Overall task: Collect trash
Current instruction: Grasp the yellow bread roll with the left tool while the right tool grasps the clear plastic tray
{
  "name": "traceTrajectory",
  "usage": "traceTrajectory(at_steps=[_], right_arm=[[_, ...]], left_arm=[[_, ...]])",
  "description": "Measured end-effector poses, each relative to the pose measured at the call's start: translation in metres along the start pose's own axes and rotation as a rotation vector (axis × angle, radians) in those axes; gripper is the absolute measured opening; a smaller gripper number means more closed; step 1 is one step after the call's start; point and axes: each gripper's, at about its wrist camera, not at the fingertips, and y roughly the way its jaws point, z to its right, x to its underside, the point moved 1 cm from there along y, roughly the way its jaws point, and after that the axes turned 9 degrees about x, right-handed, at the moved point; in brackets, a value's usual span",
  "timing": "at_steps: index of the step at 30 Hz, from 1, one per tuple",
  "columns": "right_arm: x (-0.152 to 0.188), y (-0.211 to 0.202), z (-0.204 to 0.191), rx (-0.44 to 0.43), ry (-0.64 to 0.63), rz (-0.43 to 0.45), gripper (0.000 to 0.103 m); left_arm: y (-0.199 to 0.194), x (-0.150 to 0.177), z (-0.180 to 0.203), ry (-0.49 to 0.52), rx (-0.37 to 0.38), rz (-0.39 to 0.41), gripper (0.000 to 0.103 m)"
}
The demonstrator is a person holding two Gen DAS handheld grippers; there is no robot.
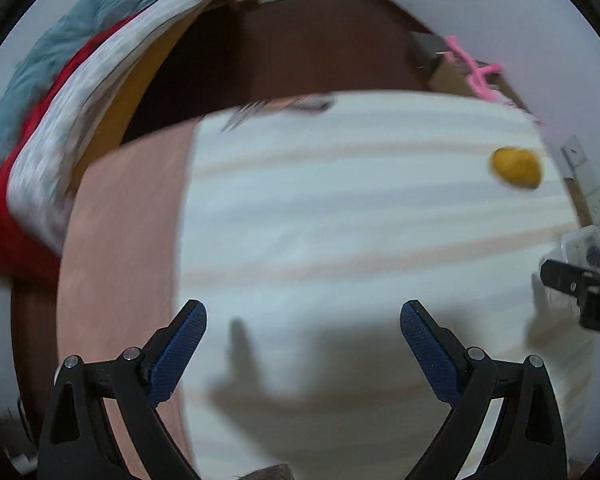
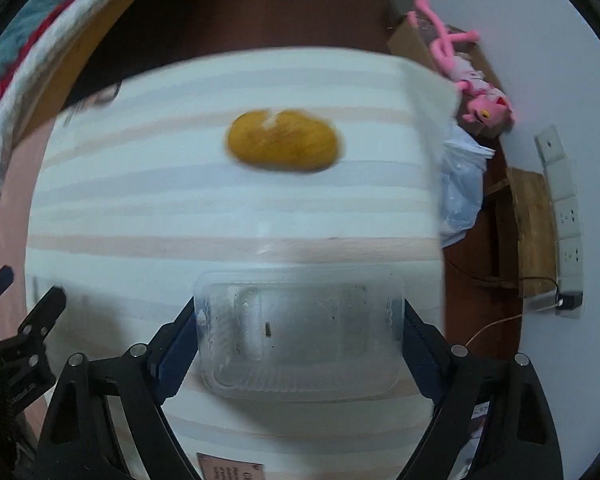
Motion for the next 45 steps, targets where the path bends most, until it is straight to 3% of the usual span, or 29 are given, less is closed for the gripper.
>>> traceTrajectory(at_steps=[2,7,11,13,14,16,17,18,20,33,35,37,39,41,45], right_arm=[[-0.002,-0.005,0.027,0.008,0.067,0.029,0.091],[-0.012,0.0,0.085,0.04,0.198,0.043,0.091],[-0.016,0.011,0.118,0.043,0.278,0.03,0.091],[-0.017,0.015,0.128,0.035,0.303,0.026,0.091],[-0.018,0.016,0.131,0.034,0.31,0.024,0.091],[-0.018,0.017,0.133,0.033,0.311,0.025,0.091],[-0.018,0.016,0.133,0.029,0.312,0.027,0.091],[-0.017,0.013,0.132,0.026,0.312,0.03,0.091],[-0.016,0.012,0.131,0.018,0.306,0.039,0.091],[-0.006,-0.042,0.101,-0.055,0.263,0.125,0.091],[-0.006,-0.045,0.098,-0.054,0.263,0.13,0.091],[-0.006,-0.043,0.101,-0.052,0.287,0.12,0.091],[-0.006,-0.038,0.104,-0.049,0.309,0.106,0.091],[-0.007,-0.031,0.109,-0.035,0.319,0.097,0.091],[-0.006,-0.019,0.119,-0.026,0.34,0.077,0.091]], left_arm=[[0.008,-0.021,0.018,0.011,0.059,-0.015,0.099],[0.034,-0.076,0.061,-0.072,0.245,-0.074,0.098],[0.05,-0.102,0.101,-0.044,0.286,-0.088,0.098],[0.06,-0.106,0.123,-0.003,0.269,-0.1,0.083],[0.065,-0.109,0.131,0.014,0.256,-0.107,0.066],[0.066,-0.113,0.14,0.036,0.253,-0.086,0.049],[0.065,-0.115,0.141,0.046,0.261,-0.084,0.026],[0.063,-0.114,0.144,0.055,0.271,-0.084,0.015],[0.057,-0.109,0.144,0.087,0.237,-0.062,0.001],[-0.014,-0.071,0.066,0.013,0.349,0.068,0.002],[-0.005,-0.077,0.068,0.028,0.383,0.033,0.004],[0.019,-0.085,0.07,-0.017,0.422,-0.058,0.012],[0.037,-0.091,0.072,-0.068,0.458,-0.122,0.046],[0.051,-0.096,0.084,-0.064,0.452,-0.139,0.048],[0.058,-0.099,0.12,0.107,0.275,-0.115,0.059]])
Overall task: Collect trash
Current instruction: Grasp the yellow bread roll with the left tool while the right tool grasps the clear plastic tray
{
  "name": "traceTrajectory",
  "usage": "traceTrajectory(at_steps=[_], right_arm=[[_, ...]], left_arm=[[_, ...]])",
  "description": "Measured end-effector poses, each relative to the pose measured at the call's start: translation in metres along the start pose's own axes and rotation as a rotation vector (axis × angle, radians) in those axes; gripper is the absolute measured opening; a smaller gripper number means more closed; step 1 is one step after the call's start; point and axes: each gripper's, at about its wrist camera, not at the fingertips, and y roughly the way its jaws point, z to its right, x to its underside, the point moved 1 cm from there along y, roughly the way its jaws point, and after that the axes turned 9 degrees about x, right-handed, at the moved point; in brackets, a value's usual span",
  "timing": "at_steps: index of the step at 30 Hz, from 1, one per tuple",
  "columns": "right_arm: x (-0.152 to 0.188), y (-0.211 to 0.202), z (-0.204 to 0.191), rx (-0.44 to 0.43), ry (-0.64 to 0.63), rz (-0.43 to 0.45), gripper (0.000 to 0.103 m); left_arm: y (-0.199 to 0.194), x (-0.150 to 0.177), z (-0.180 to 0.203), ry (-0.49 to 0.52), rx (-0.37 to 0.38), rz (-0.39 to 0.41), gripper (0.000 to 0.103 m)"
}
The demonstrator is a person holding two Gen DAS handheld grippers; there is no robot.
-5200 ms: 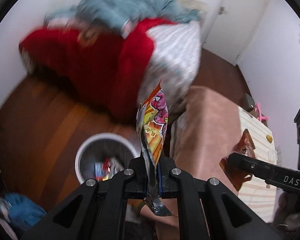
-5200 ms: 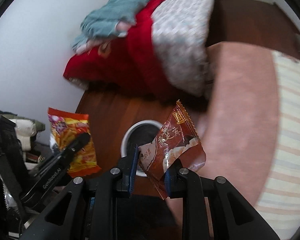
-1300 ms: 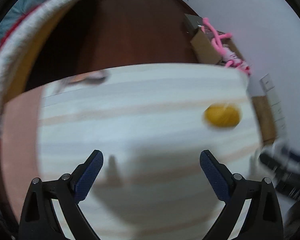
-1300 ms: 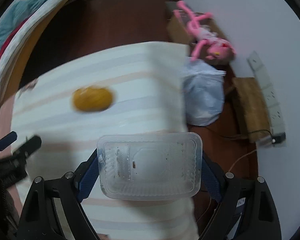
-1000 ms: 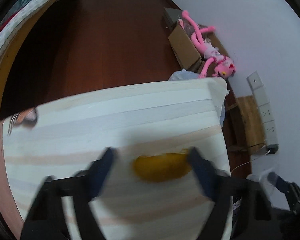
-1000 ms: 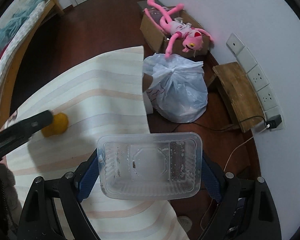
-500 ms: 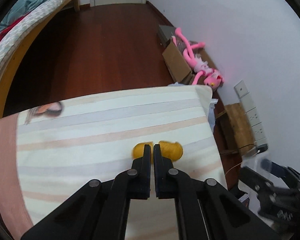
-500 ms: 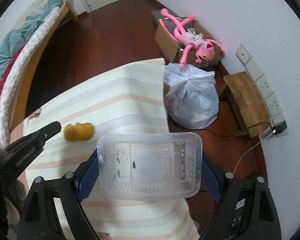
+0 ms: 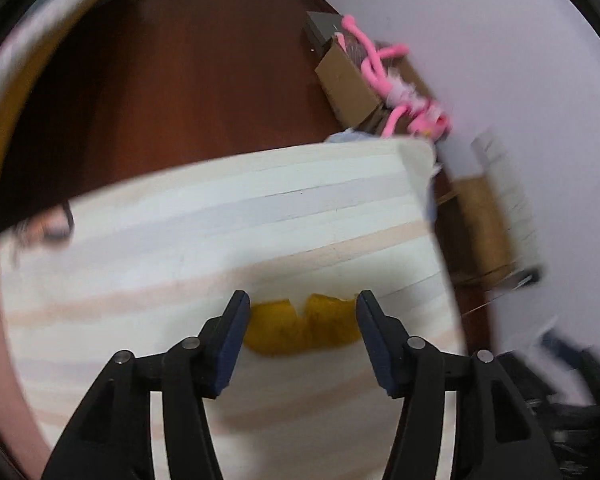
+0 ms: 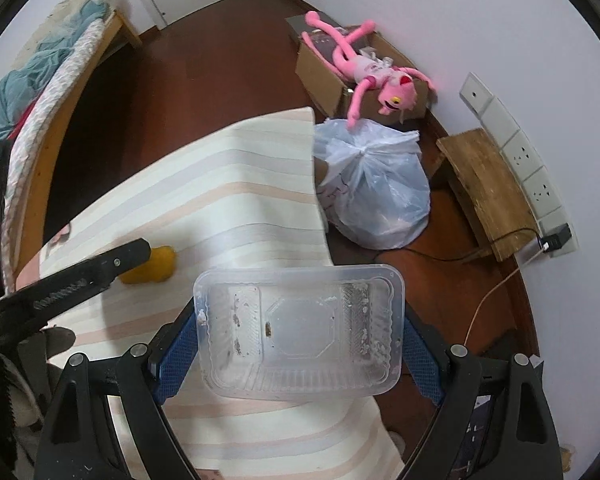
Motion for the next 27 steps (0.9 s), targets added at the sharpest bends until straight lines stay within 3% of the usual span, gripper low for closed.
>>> traceTrajectory(at_steps=[1,4,7,8,11,17,20,23,25,27], right_arm=[[0.0,0.004,0.004,0.003,0.006,-0.006,0.091],[0.002,0.013,0.012,0.011,0.018,-0.017,0.091],[0.004,0.018,0.018,0.019,0.022,-0.025,0.091],[0.005,0.018,0.019,0.019,0.022,-0.025,0.091],[0.006,0.017,0.02,0.014,0.023,-0.021,0.091],[0.013,-0.006,0.017,-0.014,0.005,0.016,0.091],[0.017,-0.018,0.011,-0.026,-0.02,0.036,0.091],[0.021,-0.024,0.01,-0.02,-0.032,0.046,0.091],[0.023,-0.022,0.013,-0.024,-0.014,0.032,0.091],[0.024,-0.019,0.016,-0.027,0.0,0.017,0.091]], left_arm=[[0.002,-0.001,0.007,0.028,-0.038,0.014,0.059],[0.002,0.006,0.008,0.017,-0.041,0.058,0.052],[-0.004,0.014,0.013,0.047,-0.035,0.071,0.008],[-0.004,0.015,0.013,0.055,-0.026,0.068,0.002],[-0.013,0.024,0.008,0.035,0.023,0.069,0.0],[-0.06,0.043,-0.017,0.005,0.088,0.143,0.0],[-0.079,0.051,-0.018,0.089,0.104,0.183,0.0],[-0.064,0.048,-0.008,0.226,0.1,0.105,0.005],[-0.045,0.044,0.001,0.364,0.061,0.043,0.016],[-0.029,0.041,0.005,0.417,0.035,-0.013,0.057]])
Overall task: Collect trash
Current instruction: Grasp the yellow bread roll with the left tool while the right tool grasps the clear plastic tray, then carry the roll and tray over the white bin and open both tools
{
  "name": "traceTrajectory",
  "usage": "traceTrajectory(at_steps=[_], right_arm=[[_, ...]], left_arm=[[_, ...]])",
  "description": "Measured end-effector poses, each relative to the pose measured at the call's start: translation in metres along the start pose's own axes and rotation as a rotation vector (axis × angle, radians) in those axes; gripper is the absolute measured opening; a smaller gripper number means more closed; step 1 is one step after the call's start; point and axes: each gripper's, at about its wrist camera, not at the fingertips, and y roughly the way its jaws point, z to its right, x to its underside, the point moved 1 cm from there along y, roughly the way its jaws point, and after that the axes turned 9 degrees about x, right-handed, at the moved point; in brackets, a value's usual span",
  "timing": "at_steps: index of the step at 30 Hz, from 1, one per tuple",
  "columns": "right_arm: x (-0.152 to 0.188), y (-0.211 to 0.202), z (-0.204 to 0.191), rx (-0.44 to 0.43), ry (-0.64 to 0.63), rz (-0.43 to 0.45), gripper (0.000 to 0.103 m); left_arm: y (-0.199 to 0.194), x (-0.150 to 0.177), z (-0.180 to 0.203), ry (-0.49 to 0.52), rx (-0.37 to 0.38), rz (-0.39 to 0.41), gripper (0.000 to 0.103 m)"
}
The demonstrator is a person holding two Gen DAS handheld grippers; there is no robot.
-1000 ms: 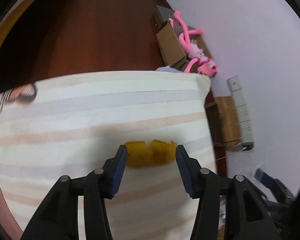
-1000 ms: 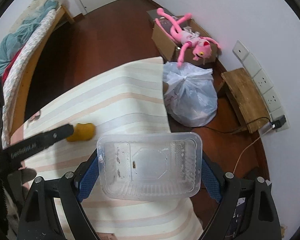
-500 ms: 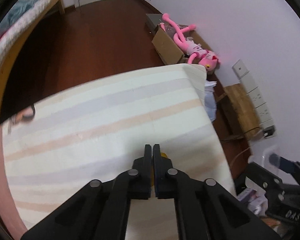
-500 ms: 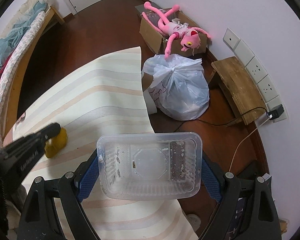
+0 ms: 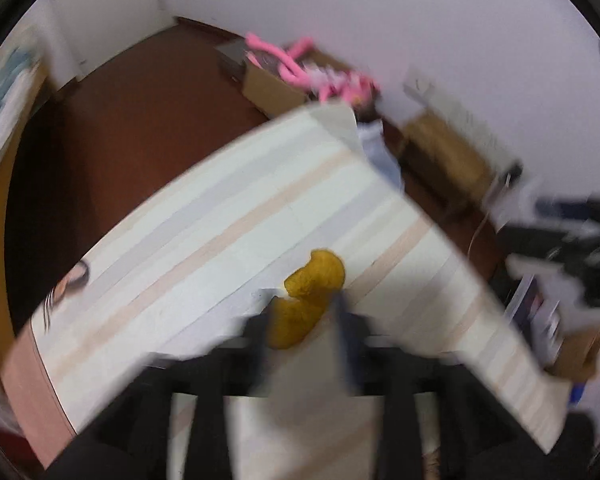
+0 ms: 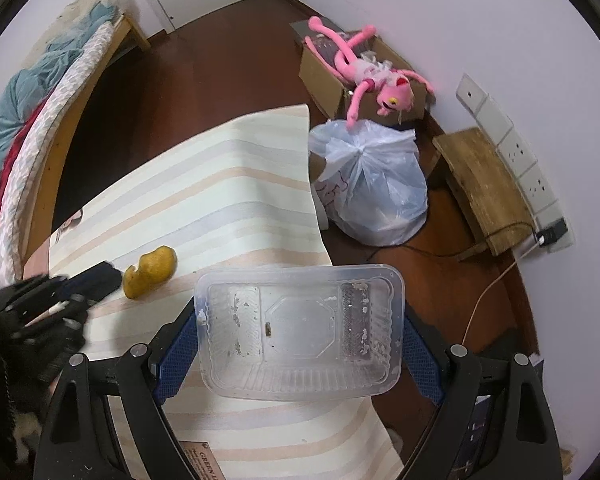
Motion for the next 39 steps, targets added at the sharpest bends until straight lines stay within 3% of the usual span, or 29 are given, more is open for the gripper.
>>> traceTrajectory(at_steps=[5,7,9,13,18,22,28,39], right_arm=[[0.0,0.01,0.003,0.011,0.008,-0.021,0.091],[0.0,0.016,0.004,0.017,0.009,-0.032,0.091],[0.0,0.019,0.004,0.021,0.004,-0.035,0.091],[0.002,0.02,0.001,0.024,-0.005,-0.031,0.091],[0.012,-0.002,-0.007,0.008,-0.021,-0.011,0.091],[0.031,-0.042,-0.03,-0.009,-0.064,0.04,0.091],[0.074,-0.092,-0.083,-0.082,-0.124,0.079,0.091],[0.193,-0.194,-0.243,-0.256,-0.323,0.133,0.091]], left_arm=[[0.031,-0.009,0.007,0.093,0.009,-0.08,0.057],[0.03,-0.007,0.015,0.136,-0.006,-0.054,0.054],[0.024,-0.004,0.016,0.13,0.007,-0.036,0.019],[0.018,-0.001,0.016,0.102,-0.03,0.0,0.016],[-0.029,0.026,0.009,-0.067,-0.039,0.133,0.015],[-0.097,0.073,0.004,-0.214,-0.083,0.244,0.015],[-0.197,0.155,-0.011,-0.321,-0.173,0.364,0.015],[-0.343,0.32,-0.056,-0.501,-0.297,0.497,0.015]])
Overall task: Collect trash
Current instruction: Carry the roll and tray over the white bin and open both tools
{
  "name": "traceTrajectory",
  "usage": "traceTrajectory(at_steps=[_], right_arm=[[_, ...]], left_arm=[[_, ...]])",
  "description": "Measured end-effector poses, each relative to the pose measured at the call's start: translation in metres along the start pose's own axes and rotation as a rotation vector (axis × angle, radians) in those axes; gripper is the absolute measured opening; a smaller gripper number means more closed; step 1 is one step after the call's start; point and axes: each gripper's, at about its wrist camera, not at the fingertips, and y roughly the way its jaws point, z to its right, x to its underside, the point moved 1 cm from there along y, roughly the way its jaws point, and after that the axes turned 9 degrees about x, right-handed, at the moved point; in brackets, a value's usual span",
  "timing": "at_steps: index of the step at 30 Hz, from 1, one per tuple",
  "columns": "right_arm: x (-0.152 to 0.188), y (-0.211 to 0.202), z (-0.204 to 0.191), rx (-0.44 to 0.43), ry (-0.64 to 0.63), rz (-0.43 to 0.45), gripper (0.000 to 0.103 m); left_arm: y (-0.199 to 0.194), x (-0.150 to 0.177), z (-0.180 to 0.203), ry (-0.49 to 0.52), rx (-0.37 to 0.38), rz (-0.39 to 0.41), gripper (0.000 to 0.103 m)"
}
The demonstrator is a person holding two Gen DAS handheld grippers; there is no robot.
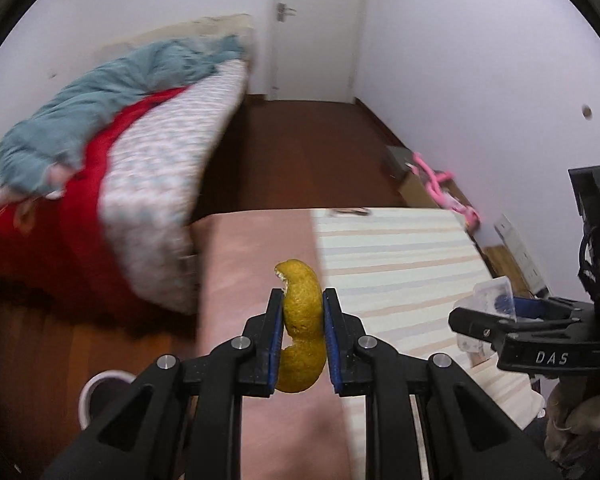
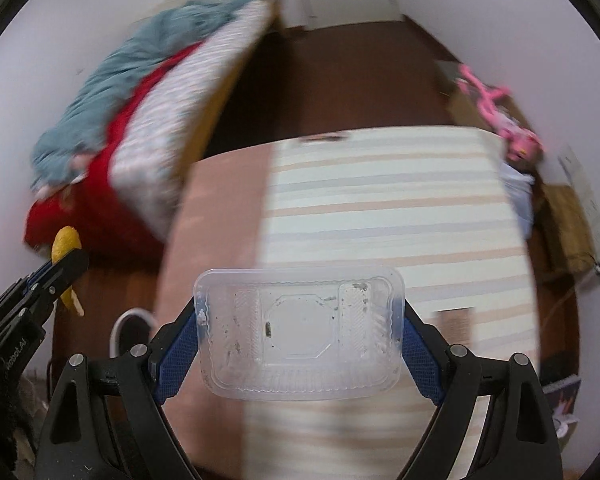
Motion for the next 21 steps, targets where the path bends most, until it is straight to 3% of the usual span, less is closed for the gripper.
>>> traceTrajectory(at_steps=[5,10,16,21], right_arm=[[0.026,-0.011,-0.112,-0.096,-0.117,-0.006,0.091],[0.056,0.006,-0.229,-0.174,-0.255,-0.055,0.091],[0.098,0.067,-0.336,-0.206,-0.384,-0.17,0.091],[0.135,0.142,-0.404,-0.179,-0.487,-0.286,0.091]], left_arm=[[-0.059,0.027,-0.074,-0.107,-0.065,0.039,0.015],[-0.097,0.067,-0.158,-0.235,-0.141,0.042,0.015],[-0.099,0.121,-0.252,-0.417,-0.173,-0.015,0.016],[-0.066,0.175,-0.326,-0.604,-0.13,-0.116,0.02]])
